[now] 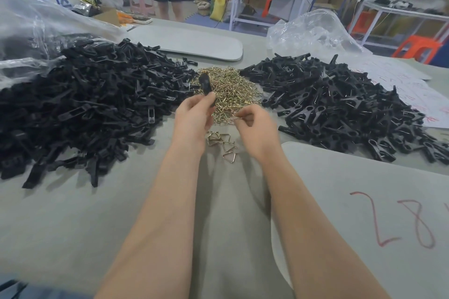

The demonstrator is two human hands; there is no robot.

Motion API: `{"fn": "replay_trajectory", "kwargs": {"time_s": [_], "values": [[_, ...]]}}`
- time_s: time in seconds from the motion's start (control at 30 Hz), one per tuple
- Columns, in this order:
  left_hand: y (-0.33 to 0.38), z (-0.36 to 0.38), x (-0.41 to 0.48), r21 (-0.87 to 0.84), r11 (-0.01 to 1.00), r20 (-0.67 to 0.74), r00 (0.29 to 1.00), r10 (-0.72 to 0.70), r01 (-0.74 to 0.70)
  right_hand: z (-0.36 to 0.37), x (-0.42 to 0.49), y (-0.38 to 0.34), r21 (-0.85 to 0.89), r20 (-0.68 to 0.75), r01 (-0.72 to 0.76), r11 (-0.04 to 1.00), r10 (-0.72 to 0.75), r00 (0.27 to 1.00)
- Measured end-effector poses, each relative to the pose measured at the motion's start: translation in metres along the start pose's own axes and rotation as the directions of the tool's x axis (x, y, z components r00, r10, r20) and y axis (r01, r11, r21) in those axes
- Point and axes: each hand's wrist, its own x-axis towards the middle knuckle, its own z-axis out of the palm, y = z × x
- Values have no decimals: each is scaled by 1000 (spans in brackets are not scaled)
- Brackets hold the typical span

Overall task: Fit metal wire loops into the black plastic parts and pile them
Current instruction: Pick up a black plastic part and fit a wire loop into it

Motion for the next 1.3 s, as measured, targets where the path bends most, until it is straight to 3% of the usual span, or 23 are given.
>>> {"fn": "replay_trajectory", "kwargs": {"time_s": [0.2, 0.4, 0.5, 0.57, 0.63, 0.77, 0.83, 0.93, 1.0, 1.1, 1.3], "values": [[-7, 10, -10, 360, 930, 298, 954, -41, -73, -5, 2, 2, 101, 11, -101, 990, 100, 995], [-10, 12, -14, 461, 869, 368, 930, -1, -182, -15, 3, 5, 34, -68, -78, 996, 80, 994], [-11, 13, -13, 423, 890, 344, 939, 15, -170, -15, 2, 1, 169, -68, -104, 980, 117, 991], [-11, 13, -12, 314, 941, 322, 947, 21, -128, -15, 2, -4, 384, -50, -173, 907, 208, 977], [-11, 12, -11, 245, 963, 305, 952, 30, -109, -14, 2, -9, 590, 35, -239, 771, 272, 962], [-11, 12, -11, 194, 974, 326, 944, 52, -120, -14, 3, -10, 785, 117, -266, 560, 287, 951], [-13, 11, -8, 342, 914, 291, 949, 117, -218, -20, 5, -8, 763, 28, -209, 612, 293, 956], [-16, 9, -6, 618, 676, 286, 916, 282, -401, -31, 7, -1, 509, -126, -103, 854, 193, 973], [-18, 9, -7, 683, 564, 342, 885, 315, -465, -36, 7, 1, 375, -122, -50, 926, 103, 987], [-21, 9, -7, 714, 475, 396, 857, 330, -514, -40, 7, 3, 244, -130, 0, 970, 33, 991], [-21, 8, -7, 712, 393, 476, 811, 340, -582, -41, 6, 5, 128, -144, 2, 992, 16, 989]]}}
